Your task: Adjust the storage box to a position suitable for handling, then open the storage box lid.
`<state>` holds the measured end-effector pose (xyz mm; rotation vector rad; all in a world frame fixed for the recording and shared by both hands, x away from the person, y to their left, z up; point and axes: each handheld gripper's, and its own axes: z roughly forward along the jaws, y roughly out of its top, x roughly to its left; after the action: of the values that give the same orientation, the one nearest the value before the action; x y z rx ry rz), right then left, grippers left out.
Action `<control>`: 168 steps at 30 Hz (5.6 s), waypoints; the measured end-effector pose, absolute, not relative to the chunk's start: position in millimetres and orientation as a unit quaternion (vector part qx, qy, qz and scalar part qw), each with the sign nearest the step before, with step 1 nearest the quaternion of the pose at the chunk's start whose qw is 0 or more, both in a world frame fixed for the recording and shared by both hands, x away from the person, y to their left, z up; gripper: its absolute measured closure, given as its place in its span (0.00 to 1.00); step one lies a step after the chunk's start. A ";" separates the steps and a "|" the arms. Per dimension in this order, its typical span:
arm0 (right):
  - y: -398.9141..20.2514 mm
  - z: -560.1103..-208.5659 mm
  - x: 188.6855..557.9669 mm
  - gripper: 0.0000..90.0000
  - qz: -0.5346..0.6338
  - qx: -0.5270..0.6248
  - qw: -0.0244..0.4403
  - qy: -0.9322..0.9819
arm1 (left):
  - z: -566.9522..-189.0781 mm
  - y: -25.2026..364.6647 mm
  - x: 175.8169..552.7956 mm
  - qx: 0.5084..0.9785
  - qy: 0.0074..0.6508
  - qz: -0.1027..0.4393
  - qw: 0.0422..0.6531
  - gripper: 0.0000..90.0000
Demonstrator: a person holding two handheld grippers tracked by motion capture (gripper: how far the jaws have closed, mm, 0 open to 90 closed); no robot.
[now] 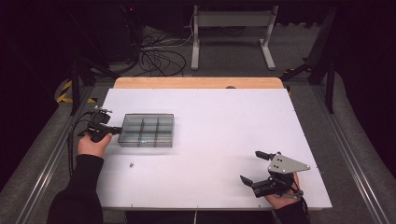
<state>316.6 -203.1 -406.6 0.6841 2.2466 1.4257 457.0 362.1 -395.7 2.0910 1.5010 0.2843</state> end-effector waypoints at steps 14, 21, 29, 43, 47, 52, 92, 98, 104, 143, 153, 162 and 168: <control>-196.2 -404.8 331.4 0.03 0.512 0.244 0.183 0.803 | -400.4 313.1 458.9 0.799 0.520 0.089 0.290 1.00; -193.6 -403.3 341.3 0.03 0.513 0.249 0.176 0.802 | -401.0 291.8 458.0 0.812 0.500 0.085 0.291 1.00; -184.4 -402.9 359.3 0.03 0.510 0.254 0.157 0.807 | -402.5 271.8 456.5 0.818 0.485 0.079 0.299 1.00; -170.1 -404.5 373.5 0.03 0.496 0.252 0.149 0.818 | -400.4 231.1 452.5 0.839 0.453 0.086 0.290 1.00; -168.9 -405.1 375.2 0.03 0.494 0.252 0.148 0.819 | -401.6 221.5 452.4 0.842 0.447 0.085 0.290 1.00; -168.4 -405.9 376.4 0.03 0.493 0.253 0.145 0.820 | -403.2 212.4 452.2 0.842 0.443 0.087 0.295 1.00; -160.3 -394.6 381.5 0.02 0.499 0.248 0.141 0.818 | -369.8 236.2 377.7 0.801 0.351 0.206 0.440 0.22; -155.7 -394.0 383.4 0.02 0.493 0.247 0.138 0.823 | -383.8 231.2 359.4 0.778 0.346 0.202 0.484 0.21; -152.6 -394.2 383.3 0.03 0.488 0.247 0.137 0.826 | -399.2 218.1 355.1 0.782 0.356 0.226 0.459 0.20; -136.9 -399.0 397.7 0.49 0.417 0.287 0.150 0.849 | -430.7 202.3 371.4 0.811 0.353 0.196 0.424 0.49; -129.2 -403.7 403.8 0.70 0.396 0.296 0.145 0.857 | -431.9 202.1 372.9 0.813 0.356 0.192 0.419 0.52; -126.3 -405.7 404.9 0.78 0.388 0.299 0.145 0.859 | -432.5 202.1 373.6 0.814 0.357 0.189 0.418 0.52; -125.6 -405.7 404.2 0.82 0.387 0.304 0.152 0.857 | -432.7 202.1 373.9 0.813 0.358 0.185 0.420 0.52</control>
<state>404.2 -125.6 -405.7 0.8722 2.4597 1.1116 373.9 202.1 -432.7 2.0385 0.8974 0.4635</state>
